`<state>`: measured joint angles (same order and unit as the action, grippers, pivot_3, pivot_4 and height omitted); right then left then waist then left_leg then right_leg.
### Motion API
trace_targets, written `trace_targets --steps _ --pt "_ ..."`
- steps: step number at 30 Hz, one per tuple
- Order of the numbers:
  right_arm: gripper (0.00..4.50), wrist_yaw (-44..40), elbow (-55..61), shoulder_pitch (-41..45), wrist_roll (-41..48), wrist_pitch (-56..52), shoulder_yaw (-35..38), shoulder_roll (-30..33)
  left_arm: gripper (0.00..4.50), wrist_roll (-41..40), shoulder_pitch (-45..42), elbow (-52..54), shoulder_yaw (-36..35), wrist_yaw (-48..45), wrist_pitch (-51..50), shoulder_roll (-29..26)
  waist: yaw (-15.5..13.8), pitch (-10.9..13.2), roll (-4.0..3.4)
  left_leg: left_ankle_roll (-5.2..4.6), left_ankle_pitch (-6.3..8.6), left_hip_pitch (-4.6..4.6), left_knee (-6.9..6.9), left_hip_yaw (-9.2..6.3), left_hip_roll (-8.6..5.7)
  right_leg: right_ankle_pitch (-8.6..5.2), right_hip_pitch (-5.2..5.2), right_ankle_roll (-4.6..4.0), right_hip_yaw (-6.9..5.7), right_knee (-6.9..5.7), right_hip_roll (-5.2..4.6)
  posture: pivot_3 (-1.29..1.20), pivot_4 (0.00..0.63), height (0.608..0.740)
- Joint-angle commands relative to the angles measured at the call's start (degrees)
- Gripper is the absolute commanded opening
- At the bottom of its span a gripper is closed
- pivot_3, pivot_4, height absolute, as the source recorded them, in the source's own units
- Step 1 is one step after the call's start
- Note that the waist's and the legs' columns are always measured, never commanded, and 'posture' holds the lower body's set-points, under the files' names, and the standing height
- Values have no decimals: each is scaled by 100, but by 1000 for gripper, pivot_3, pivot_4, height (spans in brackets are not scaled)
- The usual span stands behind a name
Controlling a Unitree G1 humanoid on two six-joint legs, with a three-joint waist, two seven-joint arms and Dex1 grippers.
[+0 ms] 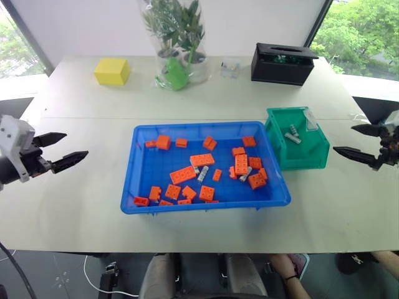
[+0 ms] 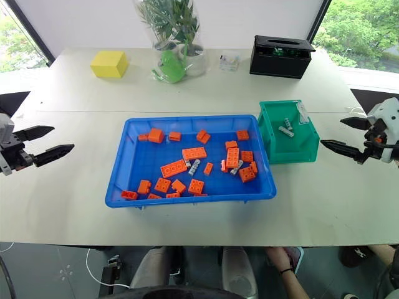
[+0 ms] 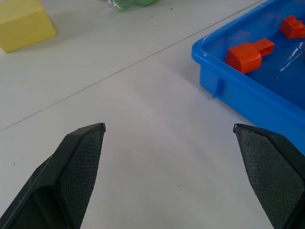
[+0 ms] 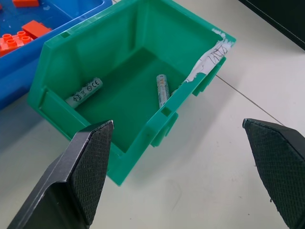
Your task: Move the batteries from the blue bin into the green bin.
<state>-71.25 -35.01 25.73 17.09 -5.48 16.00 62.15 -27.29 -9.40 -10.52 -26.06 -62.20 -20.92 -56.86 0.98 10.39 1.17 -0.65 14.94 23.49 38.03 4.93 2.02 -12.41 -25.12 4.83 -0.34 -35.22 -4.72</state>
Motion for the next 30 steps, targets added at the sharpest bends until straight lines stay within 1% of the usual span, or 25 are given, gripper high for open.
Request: trace_targets --steps 1,18,21,25,27,30 --pt "4464 99 -68 204 -27 171 47 -17 4500 -55 9 186 -213 -52 74 -130 0 0 0 0 0 0 0 0 0 0 0 0 0 0 0 0 150 736" --pt "4464 176 -558 438 -140 466 7 -40 4500 -89 -127 202 -80 -44 -24 -82 3 1 -1 0 0 1 -1 2 0 0 -1 0 0 -2 0 0 150 736" --pt "4464 296 -673 669 -214 552 -27 -39 4500 -149 -158 350 -89 27 -43 -5 5 1 -2 0 0 1 -1 4 -1 0 -2 0 0 -3 0 0 150 736" --pt "4464 95 -701 1039 -284 575 -170 79 4500 -158 -73 702 28 -29 -82 -5 14 1 -2 0 -1 1 -1 5 -1 0 -2 0 0 -4 2 0 150 736" --pt "4464 -57 -575 1340 -295 494 -299 74 4500 -124 -25 933 136 -83 -36 15 15 2 -4 0 -1 1 -1 5 -1 0 -2 0 0 -5 4 0 150 736" --pt "4464 -375 -93 1958 -246 205 -640 -108 4500 -442 -74 1480 282 -214 -388 19 24 7 -12 0 -1 0 -1 9 -2 1 -3 1 3 -6 4 0 150 736"
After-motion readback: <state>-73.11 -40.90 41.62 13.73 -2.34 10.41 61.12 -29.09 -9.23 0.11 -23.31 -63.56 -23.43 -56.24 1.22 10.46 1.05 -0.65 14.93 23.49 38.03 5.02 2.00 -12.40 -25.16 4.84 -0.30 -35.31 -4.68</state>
